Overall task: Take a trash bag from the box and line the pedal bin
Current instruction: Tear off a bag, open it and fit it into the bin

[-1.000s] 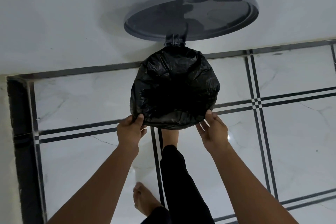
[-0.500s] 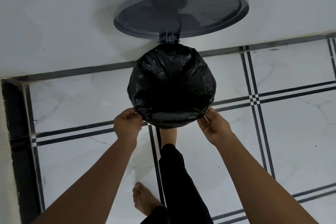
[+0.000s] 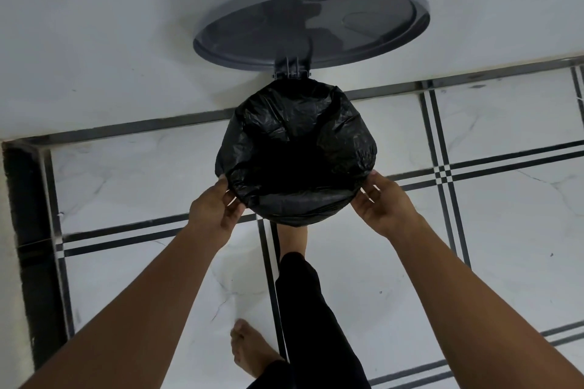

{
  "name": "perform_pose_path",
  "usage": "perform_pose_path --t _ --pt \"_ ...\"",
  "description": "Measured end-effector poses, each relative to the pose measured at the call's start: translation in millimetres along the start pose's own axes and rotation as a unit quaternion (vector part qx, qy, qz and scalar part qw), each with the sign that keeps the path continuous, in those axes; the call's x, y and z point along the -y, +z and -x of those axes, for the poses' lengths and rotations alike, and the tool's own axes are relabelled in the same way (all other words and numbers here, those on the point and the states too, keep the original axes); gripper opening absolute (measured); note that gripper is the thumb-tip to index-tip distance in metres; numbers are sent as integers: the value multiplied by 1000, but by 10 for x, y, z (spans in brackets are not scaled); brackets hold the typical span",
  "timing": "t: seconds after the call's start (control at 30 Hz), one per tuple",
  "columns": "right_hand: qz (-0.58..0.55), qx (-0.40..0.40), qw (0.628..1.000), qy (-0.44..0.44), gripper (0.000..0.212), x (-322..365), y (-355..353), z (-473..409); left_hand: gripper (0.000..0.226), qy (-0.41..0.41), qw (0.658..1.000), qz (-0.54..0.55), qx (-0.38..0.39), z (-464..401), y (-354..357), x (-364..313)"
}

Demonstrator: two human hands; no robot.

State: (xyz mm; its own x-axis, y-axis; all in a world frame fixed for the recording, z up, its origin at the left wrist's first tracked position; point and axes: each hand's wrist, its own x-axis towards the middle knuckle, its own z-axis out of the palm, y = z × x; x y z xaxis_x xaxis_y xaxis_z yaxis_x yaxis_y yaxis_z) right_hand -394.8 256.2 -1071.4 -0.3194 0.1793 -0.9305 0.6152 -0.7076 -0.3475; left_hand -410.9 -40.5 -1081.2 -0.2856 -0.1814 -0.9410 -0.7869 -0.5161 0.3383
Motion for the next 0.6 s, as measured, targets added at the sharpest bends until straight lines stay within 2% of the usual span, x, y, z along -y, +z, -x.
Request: perform_pose_path --t 0.13,0.23,0.37,0.47,0.6 --pt "78 6 996 -44 42 82 4 -58 28 51 999 -17 -10 -61 -50 -24" --pt "118 -20 990 -77 30 150 53 -43 31 98 995 -25 -6 -2 -34 -33" --pt "85 -6 995 -54 8 221 77 -44 22 130 990 -34 -39 26 -25 -37" --pt "107 -7 993 -55 12 235 100 -99 14 135 989 -45 -45 14 -16 -27" --pt "76 -21 996 -50 18 256 107 -165 12 86 995 -25 -37 -13 31 -86"
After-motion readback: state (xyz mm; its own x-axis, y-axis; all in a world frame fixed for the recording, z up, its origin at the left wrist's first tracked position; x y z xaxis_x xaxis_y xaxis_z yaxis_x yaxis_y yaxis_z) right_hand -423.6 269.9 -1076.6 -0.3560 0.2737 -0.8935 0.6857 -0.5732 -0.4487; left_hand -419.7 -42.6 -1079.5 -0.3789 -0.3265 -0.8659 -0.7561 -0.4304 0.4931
